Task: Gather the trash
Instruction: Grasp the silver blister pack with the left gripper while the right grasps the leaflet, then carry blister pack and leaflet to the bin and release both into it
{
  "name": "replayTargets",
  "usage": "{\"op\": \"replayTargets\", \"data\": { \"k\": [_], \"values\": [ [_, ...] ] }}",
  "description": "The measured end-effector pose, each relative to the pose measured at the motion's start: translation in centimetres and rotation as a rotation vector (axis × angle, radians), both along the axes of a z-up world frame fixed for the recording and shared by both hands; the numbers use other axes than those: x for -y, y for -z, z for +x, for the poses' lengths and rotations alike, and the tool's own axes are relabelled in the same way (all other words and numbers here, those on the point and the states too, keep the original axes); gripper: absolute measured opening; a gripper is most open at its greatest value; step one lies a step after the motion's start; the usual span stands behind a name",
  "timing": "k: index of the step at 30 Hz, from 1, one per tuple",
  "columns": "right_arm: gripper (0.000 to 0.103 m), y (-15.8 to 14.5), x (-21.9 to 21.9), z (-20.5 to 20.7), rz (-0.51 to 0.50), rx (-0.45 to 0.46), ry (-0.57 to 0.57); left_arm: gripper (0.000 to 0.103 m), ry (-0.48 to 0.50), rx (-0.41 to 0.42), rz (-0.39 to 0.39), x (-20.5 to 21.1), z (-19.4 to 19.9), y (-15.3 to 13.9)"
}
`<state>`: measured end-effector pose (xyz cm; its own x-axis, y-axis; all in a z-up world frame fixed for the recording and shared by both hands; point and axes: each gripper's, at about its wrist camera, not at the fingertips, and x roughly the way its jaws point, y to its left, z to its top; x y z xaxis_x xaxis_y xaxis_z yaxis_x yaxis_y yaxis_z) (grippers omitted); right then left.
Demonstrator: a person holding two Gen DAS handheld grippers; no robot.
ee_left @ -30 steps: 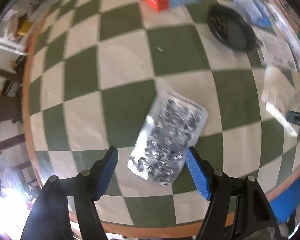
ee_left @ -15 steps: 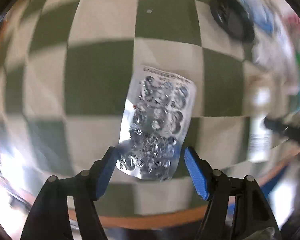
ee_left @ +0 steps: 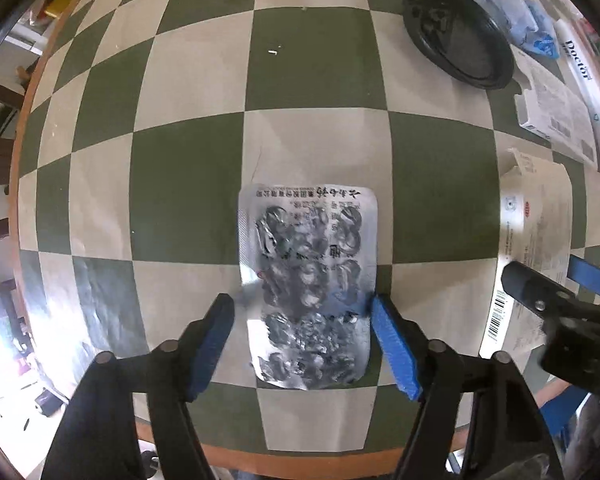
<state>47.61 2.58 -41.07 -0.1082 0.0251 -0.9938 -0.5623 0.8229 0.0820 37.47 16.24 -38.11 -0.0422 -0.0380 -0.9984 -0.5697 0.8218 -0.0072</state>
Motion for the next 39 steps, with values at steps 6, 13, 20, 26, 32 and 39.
{"op": "replayTargets", "data": {
  "k": [6,13,20,26,32,39],
  "values": [
    [0.077,-0.1,-0.7,-2.6,-0.046,0.101,-0.033,0.060,-0.022,0.014,-0.010,0.2,-0.8,-0.9],
    [0.080,0.7,-1.4,-3.3,-0.066,0.136,-0.063,0.060,-0.012,0.019,-0.001,0.4,-1.8,-0.2],
    [0.076,-1.7,1.5,-3.8,-0.005,0.117,-0.031,0.060,0.007,0.062,0.026,2.1,-2.9,-2.6],
    [0.076,-4.7,3.2,-4.8,0.088,0.141,0.000,0.039,0.030,0.124,0.053,3.0,-4.2,-5.3],
    [0.076,-6.1,4.4,-5.4,0.117,0.149,0.021,0.042,-0.054,0.118,-0.080,1.4,-6.1,-1.6],
    [0.076,-4.2,4.9,-5.7,0.097,0.128,0.059,0.078,-0.047,0.116,-0.107,2.4,-5.3,0.0]
  ]
}}
